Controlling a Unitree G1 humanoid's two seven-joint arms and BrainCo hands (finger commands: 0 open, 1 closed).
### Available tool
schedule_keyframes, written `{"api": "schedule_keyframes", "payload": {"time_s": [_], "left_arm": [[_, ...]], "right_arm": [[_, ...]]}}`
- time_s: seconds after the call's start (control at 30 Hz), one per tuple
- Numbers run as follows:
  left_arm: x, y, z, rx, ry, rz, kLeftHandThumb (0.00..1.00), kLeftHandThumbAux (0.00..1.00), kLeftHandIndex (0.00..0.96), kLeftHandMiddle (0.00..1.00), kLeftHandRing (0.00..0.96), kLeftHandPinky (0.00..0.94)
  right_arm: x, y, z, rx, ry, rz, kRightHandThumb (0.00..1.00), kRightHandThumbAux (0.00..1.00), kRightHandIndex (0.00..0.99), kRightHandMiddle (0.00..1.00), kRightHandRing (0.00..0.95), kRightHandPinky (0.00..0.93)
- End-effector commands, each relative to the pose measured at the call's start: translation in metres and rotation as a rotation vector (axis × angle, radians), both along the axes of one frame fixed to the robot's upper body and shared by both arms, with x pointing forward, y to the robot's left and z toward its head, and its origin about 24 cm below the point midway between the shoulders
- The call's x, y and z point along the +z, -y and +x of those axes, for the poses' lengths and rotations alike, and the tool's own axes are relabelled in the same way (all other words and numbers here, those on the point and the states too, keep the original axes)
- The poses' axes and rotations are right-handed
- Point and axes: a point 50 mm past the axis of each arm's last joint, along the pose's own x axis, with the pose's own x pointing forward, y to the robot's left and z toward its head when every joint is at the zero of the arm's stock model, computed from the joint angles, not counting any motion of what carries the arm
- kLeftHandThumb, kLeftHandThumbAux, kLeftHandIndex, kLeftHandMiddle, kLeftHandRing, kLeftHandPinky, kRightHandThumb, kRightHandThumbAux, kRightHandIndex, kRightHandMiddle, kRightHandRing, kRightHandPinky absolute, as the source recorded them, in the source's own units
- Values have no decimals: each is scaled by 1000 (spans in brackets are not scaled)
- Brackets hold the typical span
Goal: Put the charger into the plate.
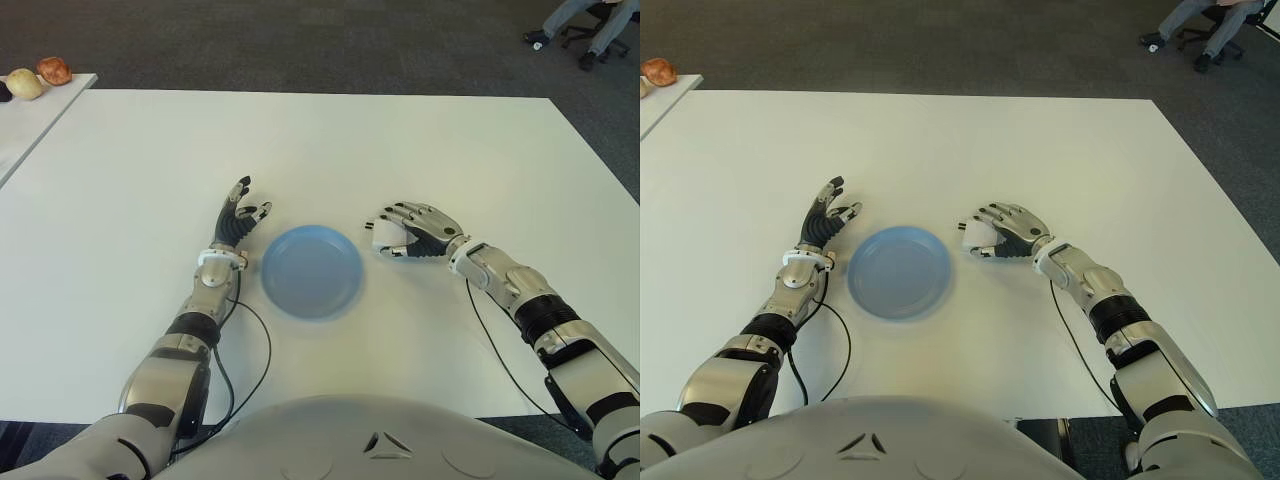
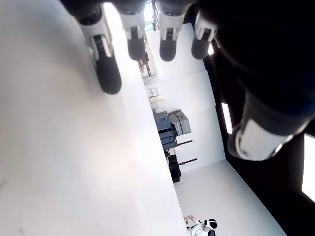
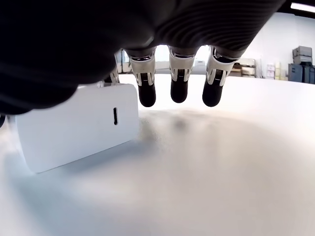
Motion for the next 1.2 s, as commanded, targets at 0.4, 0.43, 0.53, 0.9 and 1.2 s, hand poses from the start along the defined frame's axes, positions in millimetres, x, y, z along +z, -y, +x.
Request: {"api": "schedule_keyframes", "payload": {"time_s": [0.4,0.43,0.53,0.9,1.2], "left_arm": [[-43,-4,-40,-4,-255,7,0,650,28,64,55,36],[-43,-3,-40,-5,-256,5,0,650,27,64,55,35],[-43,-3,-40,-5,-256,2,0,646,26,62,54,40],[-42,-3,-40,-3,-253,2,0,632,33,67,55,44],[-43,-3,-40,-1,-259,3,0,644,32,68,57,37]], "right_arm": [[-10,4,-2,-6,-41,-39,324,108,0,0,0,0],[-10,4,-2,-6,-42,-42,324,108,0,0,0,0],[-11,4,-2,-6,-45,-46,327,108,0,0,0,0],[-13,5,-2,-9,-56,-56,333,108,0,0,0,0],[-14,6,-2,-10,-65,-56,336,111,0,0,0,0]]}}
